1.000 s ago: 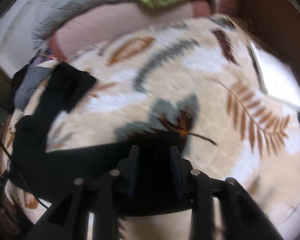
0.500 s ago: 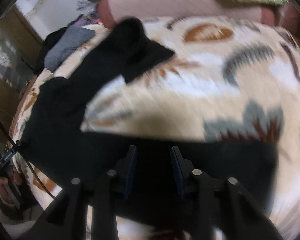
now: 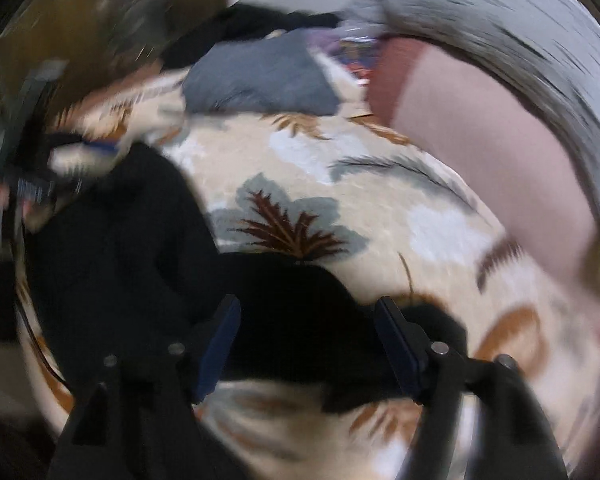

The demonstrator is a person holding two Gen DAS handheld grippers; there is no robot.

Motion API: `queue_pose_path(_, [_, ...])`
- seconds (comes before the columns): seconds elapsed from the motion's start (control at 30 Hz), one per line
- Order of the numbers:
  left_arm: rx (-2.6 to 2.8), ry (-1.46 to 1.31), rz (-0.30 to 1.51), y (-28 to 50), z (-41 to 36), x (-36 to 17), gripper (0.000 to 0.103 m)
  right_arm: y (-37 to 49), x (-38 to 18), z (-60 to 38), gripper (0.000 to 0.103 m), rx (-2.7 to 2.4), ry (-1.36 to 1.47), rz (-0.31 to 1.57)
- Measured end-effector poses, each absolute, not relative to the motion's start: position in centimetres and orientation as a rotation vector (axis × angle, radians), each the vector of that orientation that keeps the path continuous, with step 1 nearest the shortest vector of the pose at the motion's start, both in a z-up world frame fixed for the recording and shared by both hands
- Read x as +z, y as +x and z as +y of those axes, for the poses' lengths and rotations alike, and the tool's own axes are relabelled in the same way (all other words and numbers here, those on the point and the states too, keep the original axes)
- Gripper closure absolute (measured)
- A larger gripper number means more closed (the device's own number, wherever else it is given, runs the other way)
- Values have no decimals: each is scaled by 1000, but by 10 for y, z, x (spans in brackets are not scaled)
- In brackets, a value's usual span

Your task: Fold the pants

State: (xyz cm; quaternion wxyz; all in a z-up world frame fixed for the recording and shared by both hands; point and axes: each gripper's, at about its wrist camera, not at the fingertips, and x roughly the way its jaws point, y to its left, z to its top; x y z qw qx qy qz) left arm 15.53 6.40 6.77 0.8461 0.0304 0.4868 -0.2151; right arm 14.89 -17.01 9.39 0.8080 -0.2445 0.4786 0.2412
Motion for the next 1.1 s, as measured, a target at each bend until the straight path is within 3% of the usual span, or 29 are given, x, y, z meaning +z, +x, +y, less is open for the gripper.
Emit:
queue_pose_path(0.2, [-471, 405, 1094, 194, 37, 48, 17, 167, 61, -180, 37, 486, -627, 1111])
queue_pose_path(0.23, [-486, 435, 1096, 198, 35, 46, 17, 168, 57, -184, 43, 480, -609, 1139])
queue_pose_path(0.27, [-503, 457, 1101, 201, 32, 43, 17, 167, 53, -187, 57, 489, -588, 1156])
queue_pose_path(0.33, [-541, 470, 1131, 208, 26, 34, 17, 160, 48, -191, 98, 502, -573, 1161])
queue_pose_path(0.43, [-541, 468, 1145, 210, 21, 23, 17, 143, 51, -198, 98, 478, -568, 1100])
queue_pose_path(0.47, [-542, 456, 1133, 208, 22, 25, 25, 137, 55, -200, 98, 469, -560, 1077])
queue_pose_path(0.5, [-561, 434, 1137, 204, 23, 27, 46, 129, 60, -203, 98, 454, -549, 1047])
queue_pose_path(0.6, [-549, 442, 1097, 189, 24, 39, 93, 108, 81, -214, 99, 408, -514, 971])
queue_pose_path(0.83, [-551, 317, 914, 111, 53, 107, 98, 2, 140, -233, 99, 393, -399, 785])
queue_pose_path(0.97, [-581, 206, 900, 41, 74, 117, 98, -59, 122, -234, 99, 421, -305, 852])
queue_pose_path(1.1, [-555, 144, 970, -5, 86, 91, 98, -85, 83, -230, 99, 421, -225, 961])
